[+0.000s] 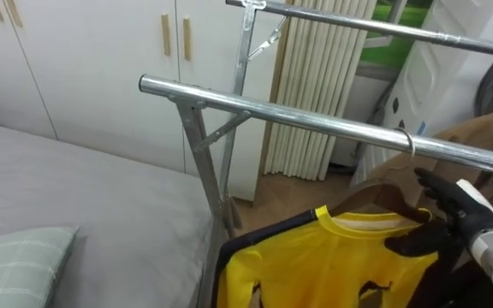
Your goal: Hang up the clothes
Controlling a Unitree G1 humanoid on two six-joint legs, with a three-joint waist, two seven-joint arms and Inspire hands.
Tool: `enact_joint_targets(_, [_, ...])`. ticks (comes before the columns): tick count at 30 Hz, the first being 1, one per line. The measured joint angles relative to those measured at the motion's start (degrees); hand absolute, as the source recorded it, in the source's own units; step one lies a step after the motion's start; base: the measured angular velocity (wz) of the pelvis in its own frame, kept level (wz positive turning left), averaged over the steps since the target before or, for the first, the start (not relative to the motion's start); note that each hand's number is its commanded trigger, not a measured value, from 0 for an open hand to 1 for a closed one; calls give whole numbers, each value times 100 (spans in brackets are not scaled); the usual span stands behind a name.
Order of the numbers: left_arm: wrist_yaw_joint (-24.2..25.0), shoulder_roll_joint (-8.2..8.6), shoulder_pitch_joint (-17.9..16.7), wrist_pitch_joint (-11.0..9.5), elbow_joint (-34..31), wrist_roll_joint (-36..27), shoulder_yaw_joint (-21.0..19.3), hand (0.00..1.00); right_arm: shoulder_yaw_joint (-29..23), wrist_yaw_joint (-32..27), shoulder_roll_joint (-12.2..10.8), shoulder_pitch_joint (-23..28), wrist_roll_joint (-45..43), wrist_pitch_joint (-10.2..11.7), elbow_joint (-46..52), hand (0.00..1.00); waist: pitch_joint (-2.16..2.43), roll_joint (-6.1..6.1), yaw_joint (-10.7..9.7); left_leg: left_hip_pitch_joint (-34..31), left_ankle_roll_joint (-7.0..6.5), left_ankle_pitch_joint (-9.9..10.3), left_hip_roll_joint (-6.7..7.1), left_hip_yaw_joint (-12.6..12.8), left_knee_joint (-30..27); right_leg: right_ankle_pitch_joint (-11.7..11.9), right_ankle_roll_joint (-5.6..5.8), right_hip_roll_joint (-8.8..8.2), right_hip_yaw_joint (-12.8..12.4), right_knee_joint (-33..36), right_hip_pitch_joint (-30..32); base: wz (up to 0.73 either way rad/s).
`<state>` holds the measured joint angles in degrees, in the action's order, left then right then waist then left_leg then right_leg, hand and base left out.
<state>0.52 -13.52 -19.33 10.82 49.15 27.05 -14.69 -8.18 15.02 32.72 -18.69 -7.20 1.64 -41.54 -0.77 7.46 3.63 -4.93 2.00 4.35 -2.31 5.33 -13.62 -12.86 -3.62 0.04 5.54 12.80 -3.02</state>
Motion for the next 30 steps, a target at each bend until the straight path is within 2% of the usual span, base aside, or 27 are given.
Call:
enact_joint_targets(8, [0,0,-9,0,-9,-40,-2,0,-65,-6,16,453,47,-4,50,0,5,-21,-44,-2,-7,20,-9,34,-11,5,5,0,-33,-9,8,-2])
enact_joint_targets(11, [-1,0,-11,-8,-8,-41,-3,0,-253,-4,12,698,60,16,31,0,11,-48,-83,17,-6,35,-14,63,-4,5,5,-2,-45,-26,-12,-2])
enact_joint_targets(15, [-1,5,-93,-37,-5,-56,-2,0,-671,-8,-79,1224,65,25,-15,0,5,-77,-219,25,-6,44,-7,57,-4,5,5,-5,-49,-30,-20,-2])
enact_joint_targets(19, [-5,9,-121,-64,17,-207,2,0,-721,-71,-150,1642,68,22,-50,0,4,-115,-332,69,-6,45,-14,85,3,5,6,1,-102,-32,-35,-8])
enact_joint_targets(23, [-19,23,-120,-292,40,-289,18,0,-729,-122,-377,1971,65,47,-67,0,-4,-148,-396,94,-8,46,-31,194,0,4,6,4,-203,-15,-15,-12])
enact_joint_targets(25, [-19,25,-120,-478,40,-277,18,0,-751,-126,-568,2147,78,151,-100,0,-11,-159,-471,96,-23,56,-31,226,0,4,6,5,-241,-15,-7,-4])
enact_joint_targets(28, [-19,30,-111,-632,39,-273,18,0,-765,-145,-678,2370,93,170,-99,0,-18,-181,-520,106,-28,90,-36,264,0,3,7,5,-281,-13,3,-8])
enact_joint_targets(30, [-24,44,-111,-732,46,-287,19,0,-781,-234,-818,2603,210,232,-99,0,-25,-190,-531,142,-35,108,-42,344,15,-19,44,9,-390,-15,11,-19])
